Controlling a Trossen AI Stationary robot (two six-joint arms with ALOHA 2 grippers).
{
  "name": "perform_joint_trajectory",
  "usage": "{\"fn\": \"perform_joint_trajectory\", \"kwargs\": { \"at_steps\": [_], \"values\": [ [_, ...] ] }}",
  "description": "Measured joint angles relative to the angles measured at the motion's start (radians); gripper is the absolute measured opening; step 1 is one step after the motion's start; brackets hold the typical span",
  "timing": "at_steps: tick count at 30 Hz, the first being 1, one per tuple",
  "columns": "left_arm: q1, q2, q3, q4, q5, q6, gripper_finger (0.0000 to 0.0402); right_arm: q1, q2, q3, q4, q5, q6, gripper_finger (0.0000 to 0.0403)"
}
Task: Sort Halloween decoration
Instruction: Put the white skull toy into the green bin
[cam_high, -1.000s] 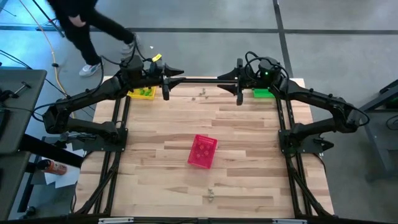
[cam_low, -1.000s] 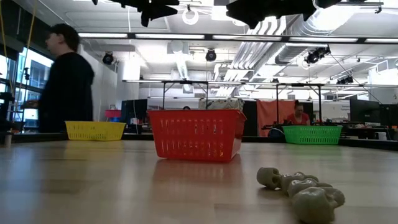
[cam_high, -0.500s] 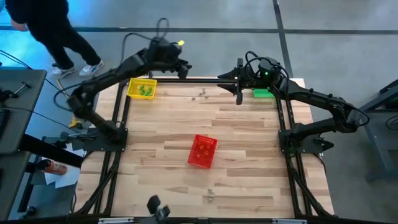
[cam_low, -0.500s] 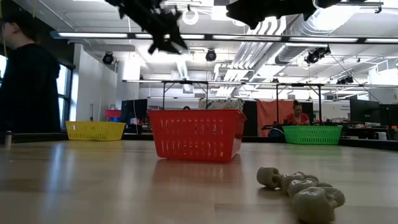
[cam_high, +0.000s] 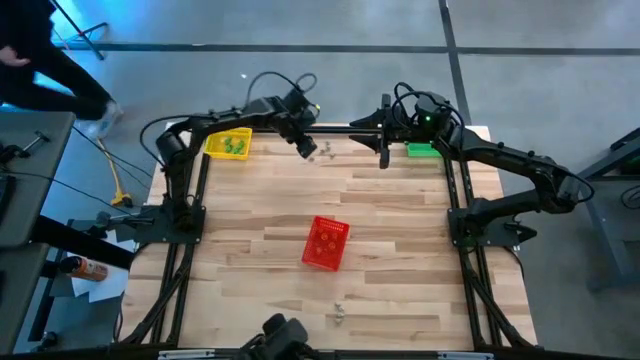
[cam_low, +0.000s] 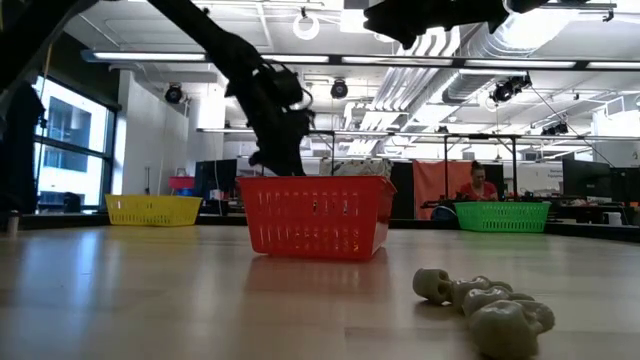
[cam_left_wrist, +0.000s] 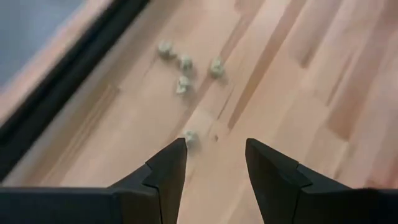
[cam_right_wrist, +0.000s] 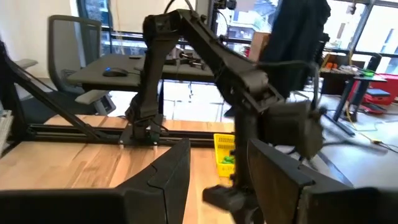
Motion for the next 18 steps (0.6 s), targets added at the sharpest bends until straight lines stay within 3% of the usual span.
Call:
{"fn": "perform_joint_trajectory", "kwargs": {
  "at_steps": [7,14,18],
  "values": [
    [-0.025,0.073,0.000,0.012,-0.027,0.007,0.0154,0.000,0.000,0.000,-0.016,0.050,0.023,0.0155],
    [-0.060,0.091,0.001,0.023,-0.127,0.195,0.0154,0.000,0.000,0.000,-0.021,0.051,0.023,0.0155],
    [-0.069,0.095,0.001,0.048,-0.131,0.245,0.0154,0.000,0.000,0.000,-0.021,0.051,0.023,0.0155]
  ]
}}
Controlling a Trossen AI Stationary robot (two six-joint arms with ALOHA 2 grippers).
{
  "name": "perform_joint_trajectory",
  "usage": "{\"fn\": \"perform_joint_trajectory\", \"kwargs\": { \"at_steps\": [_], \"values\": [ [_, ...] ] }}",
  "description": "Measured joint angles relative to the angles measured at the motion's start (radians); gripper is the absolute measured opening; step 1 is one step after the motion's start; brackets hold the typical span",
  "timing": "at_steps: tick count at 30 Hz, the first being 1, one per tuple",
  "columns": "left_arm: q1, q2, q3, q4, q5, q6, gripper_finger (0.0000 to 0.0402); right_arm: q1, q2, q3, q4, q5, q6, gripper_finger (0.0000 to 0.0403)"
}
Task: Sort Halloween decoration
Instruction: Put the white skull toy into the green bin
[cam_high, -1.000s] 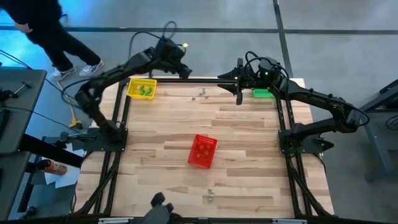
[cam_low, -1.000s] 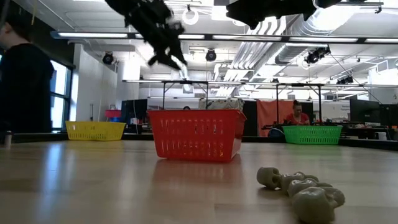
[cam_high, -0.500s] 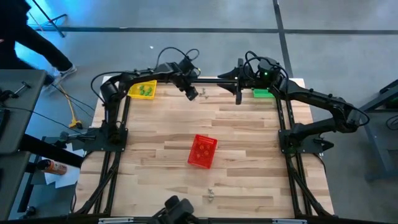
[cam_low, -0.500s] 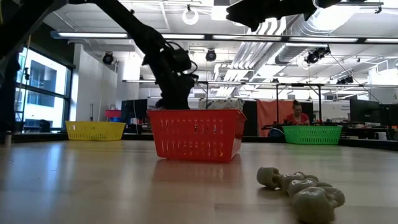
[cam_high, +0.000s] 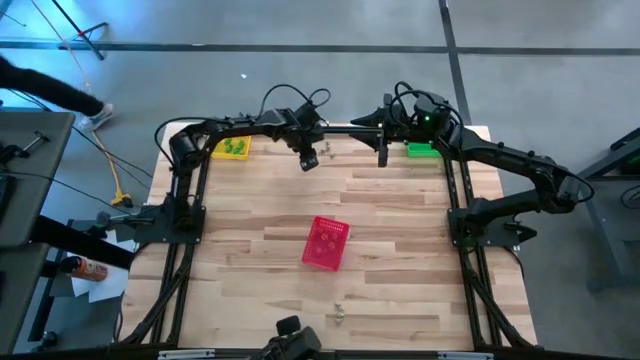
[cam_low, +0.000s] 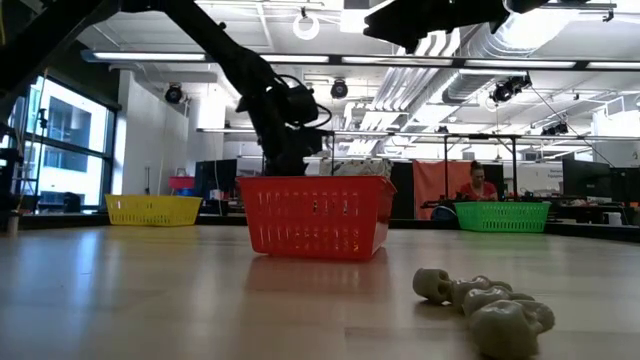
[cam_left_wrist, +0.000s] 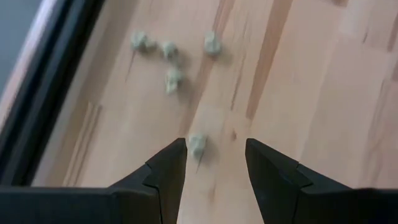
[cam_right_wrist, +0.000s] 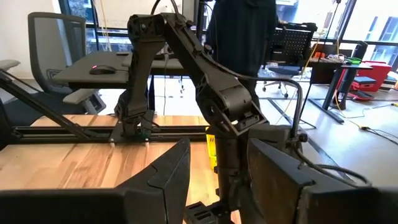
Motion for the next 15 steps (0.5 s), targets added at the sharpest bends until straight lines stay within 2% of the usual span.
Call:
{"fn": "perform_joint_trajectory", "kwargs": {
  "at_steps": [4,15],
  "values": [
    [0.002,0.021,0.001,0.009,0.034,0.016,0.0154,0.000,0.000,0.000,-0.001,0.000,0.000,0.0155],
    [0.005,0.105,0.001,0.008,0.018,0.067,0.0154,0.000,0.000,0.000,-0.012,0.009,0.000,0.0155]
  ]
}}
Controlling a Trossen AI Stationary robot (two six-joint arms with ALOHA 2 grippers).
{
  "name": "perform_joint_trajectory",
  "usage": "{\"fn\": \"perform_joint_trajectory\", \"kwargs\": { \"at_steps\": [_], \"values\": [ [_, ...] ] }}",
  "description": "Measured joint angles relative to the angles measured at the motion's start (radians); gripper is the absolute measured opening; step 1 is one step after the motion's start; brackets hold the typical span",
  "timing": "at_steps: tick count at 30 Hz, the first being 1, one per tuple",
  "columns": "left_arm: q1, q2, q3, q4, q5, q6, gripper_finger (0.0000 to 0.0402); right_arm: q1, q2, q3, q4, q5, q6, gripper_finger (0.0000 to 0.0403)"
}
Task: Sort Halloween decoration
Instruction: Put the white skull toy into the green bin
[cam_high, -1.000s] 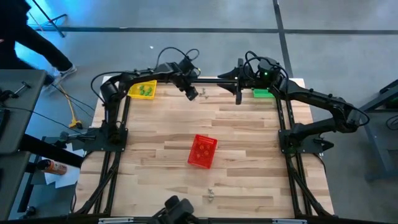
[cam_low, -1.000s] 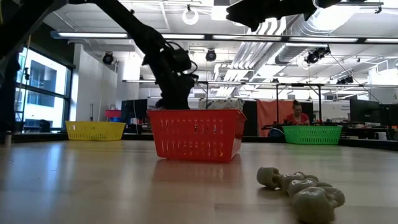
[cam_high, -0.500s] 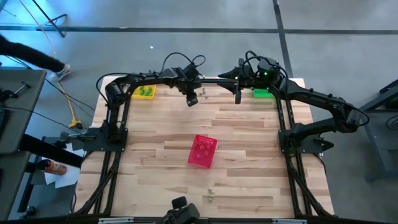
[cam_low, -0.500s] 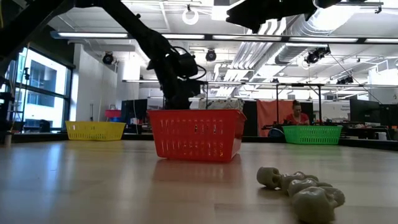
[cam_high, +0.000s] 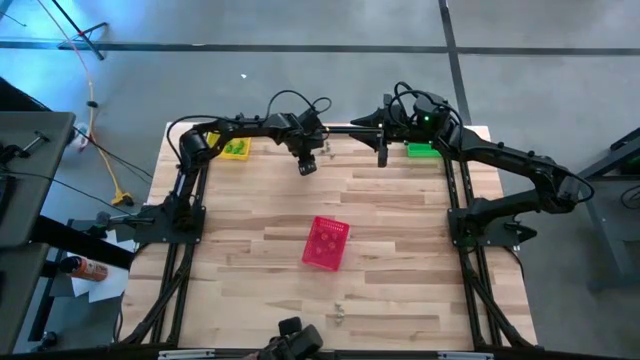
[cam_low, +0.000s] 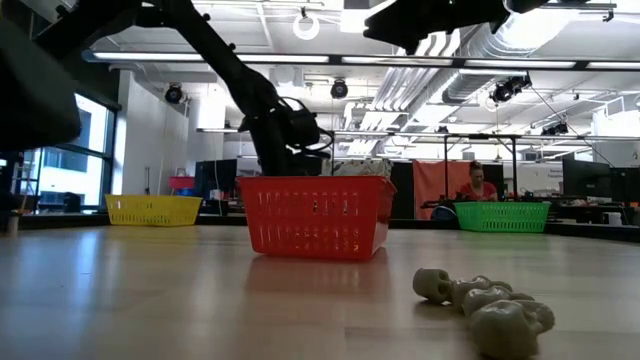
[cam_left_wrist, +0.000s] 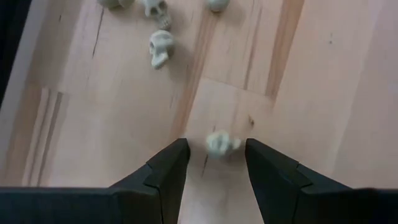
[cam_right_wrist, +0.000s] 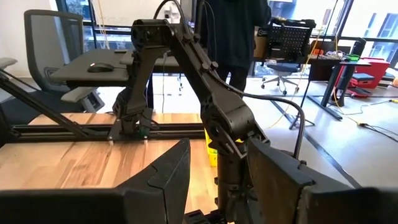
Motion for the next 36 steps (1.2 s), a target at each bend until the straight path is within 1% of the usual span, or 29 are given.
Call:
{"fn": "perform_joint_trajectory", "kwargs": {
  "at_steps": [5,8,10,16,18,21,28,36],
  "values": [
    [-0.001,0.006,0.001,0.006,-0.003,0.006,0.0153,0.000,0.000,0.000,-0.005,0.000,0.000,0.0156],
    [-0.001,0.008,0.000,0.019,-0.004,0.008,0.0139,0.000,0.000,0.000,-0.005,0.001,0.000,0.0156],
    [-0.001,0.008,0.000,0.026,-0.005,0.009,0.0119,0.000,0.000,0.000,-0.005,0.002,0.000,0.0156],
    [-0.002,0.010,0.001,0.023,0.007,0.077,0.0040,0.000,0.000,0.000,-0.012,0.003,-0.001,0.0156],
    [-0.003,0.010,0.001,0.020,0.011,0.086,0.0022,0.000,0.000,0.000,-0.012,0.003,-0.005,0.0156],
    [-0.007,0.011,0.001,0.022,0.018,0.087,0.0005,0.000,0.000,0.000,-0.013,0.003,-0.004,0.0156],
    [-0.006,-0.006,-0.003,0.003,0.013,0.088,0.0001,0.000,0.000,0.000,-0.014,0.003,-0.004,0.0156],
    [0.025,-0.049,-0.005,-0.001,0.006,0.078,0.0001,0.000,0.000,0.000,-0.014,0.003,-0.006,0.0156]
  ]
}}
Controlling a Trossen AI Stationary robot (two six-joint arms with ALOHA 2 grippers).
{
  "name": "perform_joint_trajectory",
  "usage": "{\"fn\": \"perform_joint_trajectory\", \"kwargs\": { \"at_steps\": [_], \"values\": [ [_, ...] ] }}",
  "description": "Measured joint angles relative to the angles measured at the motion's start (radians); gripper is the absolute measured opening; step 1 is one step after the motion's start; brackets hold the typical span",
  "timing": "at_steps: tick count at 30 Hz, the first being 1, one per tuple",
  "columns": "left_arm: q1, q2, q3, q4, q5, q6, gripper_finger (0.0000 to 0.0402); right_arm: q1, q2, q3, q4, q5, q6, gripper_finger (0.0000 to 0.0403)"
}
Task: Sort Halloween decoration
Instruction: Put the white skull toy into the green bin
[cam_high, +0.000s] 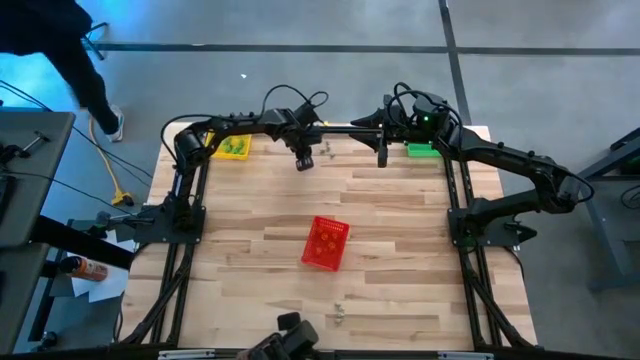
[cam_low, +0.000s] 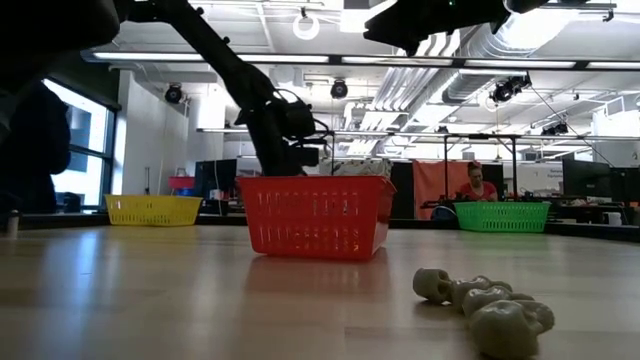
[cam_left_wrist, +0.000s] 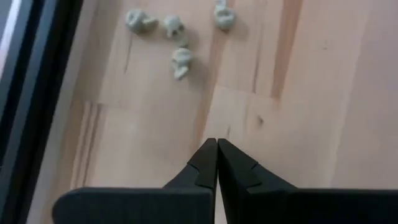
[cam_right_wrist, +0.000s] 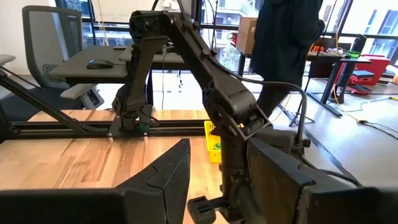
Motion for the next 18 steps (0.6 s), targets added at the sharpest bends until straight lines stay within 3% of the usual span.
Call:
{"fn": "perform_joint_trajectory", "kwargs": {
  "at_steps": [11,18],
  "values": [
    [0.011,-0.019,0.002,0.002,0.005,-0.044,0.0004,0.000,0.000,0.000,-0.001,0.000,-0.002,0.0156],
    [0.034,-0.020,0.002,-0.003,0.051,-0.145,0.0072,0.000,0.000,0.000,-0.002,0.000,-0.002,0.0156]
  ]
}}
